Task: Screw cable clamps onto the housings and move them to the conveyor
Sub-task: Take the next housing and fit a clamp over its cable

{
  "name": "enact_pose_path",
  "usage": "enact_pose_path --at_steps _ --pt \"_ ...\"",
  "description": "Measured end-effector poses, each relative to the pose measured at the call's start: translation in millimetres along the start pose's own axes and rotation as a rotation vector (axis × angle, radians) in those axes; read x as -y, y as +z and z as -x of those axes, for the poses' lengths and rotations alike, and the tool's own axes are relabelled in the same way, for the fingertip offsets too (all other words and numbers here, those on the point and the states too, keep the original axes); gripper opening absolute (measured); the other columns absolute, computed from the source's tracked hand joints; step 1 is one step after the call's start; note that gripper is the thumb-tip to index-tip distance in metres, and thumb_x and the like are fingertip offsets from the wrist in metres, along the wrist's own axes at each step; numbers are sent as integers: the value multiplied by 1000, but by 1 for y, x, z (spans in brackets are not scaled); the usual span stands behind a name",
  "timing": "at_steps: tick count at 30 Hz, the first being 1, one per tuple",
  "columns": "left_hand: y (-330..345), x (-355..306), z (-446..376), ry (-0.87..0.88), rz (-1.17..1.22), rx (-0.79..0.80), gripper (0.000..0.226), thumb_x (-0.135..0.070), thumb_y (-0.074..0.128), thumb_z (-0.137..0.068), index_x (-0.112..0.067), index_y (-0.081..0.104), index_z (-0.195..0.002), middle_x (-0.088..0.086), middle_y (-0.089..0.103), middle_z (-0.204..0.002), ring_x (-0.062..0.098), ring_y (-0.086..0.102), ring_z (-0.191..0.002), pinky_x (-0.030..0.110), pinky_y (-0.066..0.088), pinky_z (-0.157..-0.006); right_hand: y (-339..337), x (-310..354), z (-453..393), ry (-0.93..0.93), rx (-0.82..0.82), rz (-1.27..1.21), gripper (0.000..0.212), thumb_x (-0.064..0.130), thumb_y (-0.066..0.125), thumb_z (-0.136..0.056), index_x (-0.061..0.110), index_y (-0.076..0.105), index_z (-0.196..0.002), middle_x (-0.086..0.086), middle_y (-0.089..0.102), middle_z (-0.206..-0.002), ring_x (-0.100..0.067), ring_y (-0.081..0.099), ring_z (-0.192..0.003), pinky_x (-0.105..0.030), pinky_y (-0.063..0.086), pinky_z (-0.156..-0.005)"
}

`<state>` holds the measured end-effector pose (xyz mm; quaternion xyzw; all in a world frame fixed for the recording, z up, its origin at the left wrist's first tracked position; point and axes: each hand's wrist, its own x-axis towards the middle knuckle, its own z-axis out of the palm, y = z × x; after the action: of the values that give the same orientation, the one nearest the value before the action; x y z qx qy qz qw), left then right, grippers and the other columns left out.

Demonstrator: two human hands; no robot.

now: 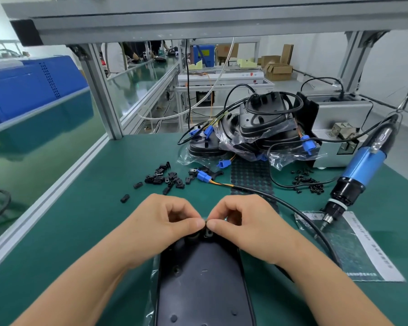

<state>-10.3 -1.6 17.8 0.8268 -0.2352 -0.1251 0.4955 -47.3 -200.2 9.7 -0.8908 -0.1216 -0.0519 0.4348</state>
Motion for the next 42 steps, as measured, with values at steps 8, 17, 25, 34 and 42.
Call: enact_pose_path --at_steps 8,17,25,34,42 --pt "9 -52 -48 183 -188 -86 7 -30 70 -84 -28 76 -81 -11 74 -80 1 67 -75 15 51 -74 2 -5 8 20 -59 -68 10 39 72 -79 30 68 -78 24 64 -70 -3 52 -59 -15 41 -59" --pt "116 -102 -164 349 -652 318 17 -10 66 -87 -12 76 -101 5 75 -94 12 65 -82 26 51 -83 -40 -40 15 395 -368 -173 22 19 58 -87 12 66 -68 -5 69 -69 -15 55 -59 -37 48 -64" --pt "150 -96 -182 372 -1068 309 12 -5 56 -84 -5 62 -74 3 50 -62 28 50 -71 28 33 -57 -68 -44 21 495 -953 -24 18 20 53 -83 18 58 -67 8 58 -63 -6 49 -62 -17 32 -53" --pt "141 -93 -178 338 -869 243 12 -9 62 -88 -7 73 -93 3 68 -88 20 61 -90 27 47 -76 -83 -63 29 631 -1302 -224 42 39 58 -89 15 46 -121 1 51 -107 -17 48 -94 -30 32 -78" --pt "81 -110 -127 129 -267 99 12 -4 63 -85 -10 72 -90 3 73 -73 6 63 -60 14 52 -58 -87 -68 15 458 -1091 -991 17 15 55 -96 9 53 -81 -5 54 -66 -13 53 -54 -28 48 -59"
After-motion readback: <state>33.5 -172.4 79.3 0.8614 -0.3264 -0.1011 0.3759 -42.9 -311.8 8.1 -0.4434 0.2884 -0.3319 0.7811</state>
